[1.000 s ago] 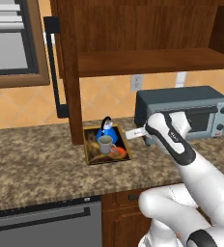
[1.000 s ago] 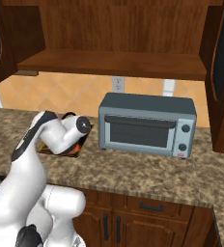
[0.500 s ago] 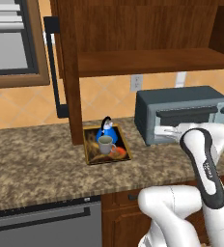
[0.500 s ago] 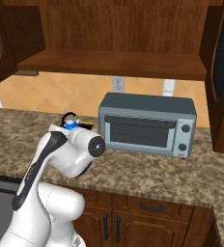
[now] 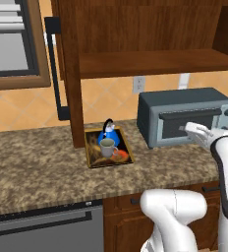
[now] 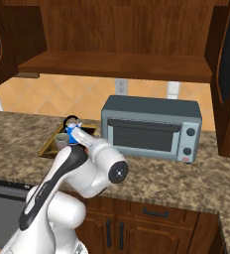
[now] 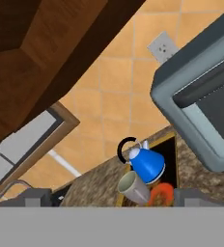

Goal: Pick the kettle from the counter and place it on the tray. Then pick the mug from the cabinet and place it on the tray. Then close the cabinet doors.

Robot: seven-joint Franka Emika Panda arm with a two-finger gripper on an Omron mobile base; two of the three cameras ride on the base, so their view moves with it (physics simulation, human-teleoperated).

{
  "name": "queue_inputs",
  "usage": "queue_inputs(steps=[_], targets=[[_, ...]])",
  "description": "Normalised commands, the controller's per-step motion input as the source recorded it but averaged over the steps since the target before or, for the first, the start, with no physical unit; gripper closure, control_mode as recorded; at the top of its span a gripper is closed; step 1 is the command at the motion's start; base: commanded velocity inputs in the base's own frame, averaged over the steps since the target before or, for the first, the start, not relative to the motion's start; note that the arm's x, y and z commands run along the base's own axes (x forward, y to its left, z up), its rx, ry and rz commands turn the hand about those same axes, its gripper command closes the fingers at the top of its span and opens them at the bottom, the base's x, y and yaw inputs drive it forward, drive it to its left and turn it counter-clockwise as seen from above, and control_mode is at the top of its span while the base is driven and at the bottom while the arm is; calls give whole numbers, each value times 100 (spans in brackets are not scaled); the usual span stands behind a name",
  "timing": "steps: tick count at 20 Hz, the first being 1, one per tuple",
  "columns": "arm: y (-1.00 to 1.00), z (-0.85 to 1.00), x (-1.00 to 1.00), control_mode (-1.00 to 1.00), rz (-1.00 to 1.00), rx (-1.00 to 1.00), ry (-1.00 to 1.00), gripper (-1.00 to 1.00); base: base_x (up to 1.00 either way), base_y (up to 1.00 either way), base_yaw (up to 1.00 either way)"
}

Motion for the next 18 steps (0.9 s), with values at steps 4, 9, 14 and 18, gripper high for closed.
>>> queue_inputs(steps=[4, 9, 14, 18], targets=[[-74, 14, 0, -100, -6, 9, 1, -100, 0, 0, 0], [-65, 5, 0, -100, -2, 10, 0, -100, 0, 0, 0], [-51, 9, 0, -100, -3, 10, 0, 100, 0, 0, 0], [-49, 0, 0, -100, -3, 6, 0, 100, 0, 0, 0]])
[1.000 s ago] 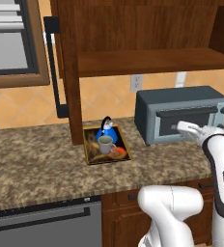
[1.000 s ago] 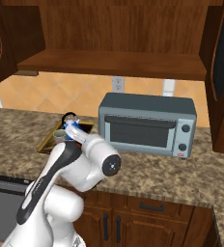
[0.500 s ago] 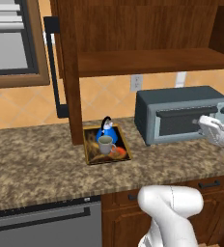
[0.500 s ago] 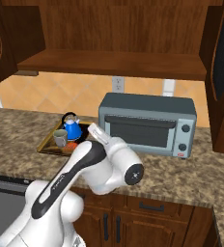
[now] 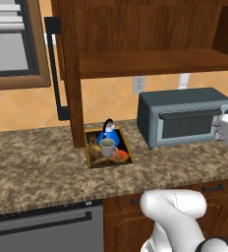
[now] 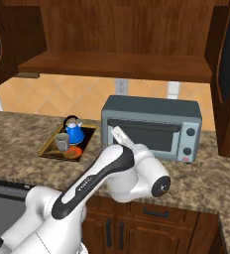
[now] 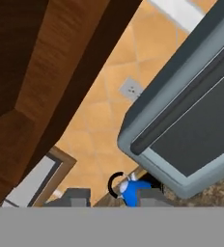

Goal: Pick the kettle from the counter and place it on the tray. Then pick the mug from the cabinet and place it on the tray. Then close the cabinet doors.

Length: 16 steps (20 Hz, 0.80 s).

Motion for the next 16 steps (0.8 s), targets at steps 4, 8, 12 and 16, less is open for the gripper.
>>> queue_inputs(steps=[4, 8, 12, 16], targets=[[-46, 0, -3, -100, 0, 15, 0, 100, 0, 0, 0], [-62, 7, -17, -100, 0, 31, -1, 100, 0, 0, 0], [-68, 17, -18, -100, 0, 37, -1, 100, 0, 0, 0], [-66, 28, -1, -100, 0, 44, -3, 100, 0, 0, 0]])
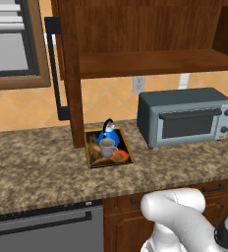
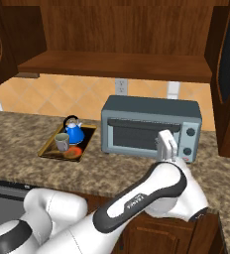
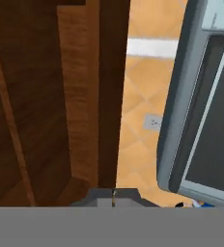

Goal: Pick the kettle from the counter and place it on the tray. Then pick the mug from the cabinet and place it on the tray. Then close the cabinet doors.

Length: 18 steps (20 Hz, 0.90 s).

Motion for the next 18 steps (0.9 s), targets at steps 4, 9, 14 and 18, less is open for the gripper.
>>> queue_inputs(steps=[4, 9, 14, 18], targets=[[-38, 13, 0, -100, 0, 24, -1, 100, 0, 0, 0], [-4, -15, 6, -100, 0, 16, -2, 100, 0, 0, 0], [-28, 10, 0, -100, 0, 32, -15, 100, 0, 0, 0], [-22, 14, 14, -100, 0, 22, -2, 100, 0, 0, 0]])
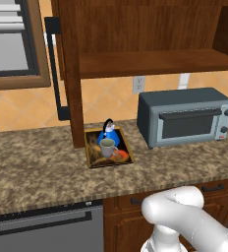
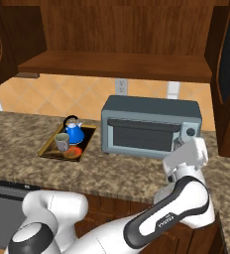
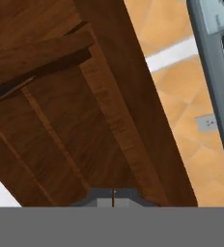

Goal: Pick the kettle from the counter and place it on the tray. Then pick the mug from the cabinet and place it on the tray. Then close the cabinet doors.

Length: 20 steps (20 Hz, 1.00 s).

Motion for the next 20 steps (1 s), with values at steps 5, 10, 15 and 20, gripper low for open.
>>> queue_inputs(steps=[5, 10, 15, 20], targets=[[-28, 14, 12, -100, 0, 18, -1, 100, 0, 0, 0], [-51, 16, 8, -100, 0, 17, -1, 100, 0, 0, 0], [-42, 23, 4, -100, 0, 15, -2, 100, 0, 0, 0], [-30, 14, 6, -100, 0, 14, -9, 100, 0, 0, 0]])
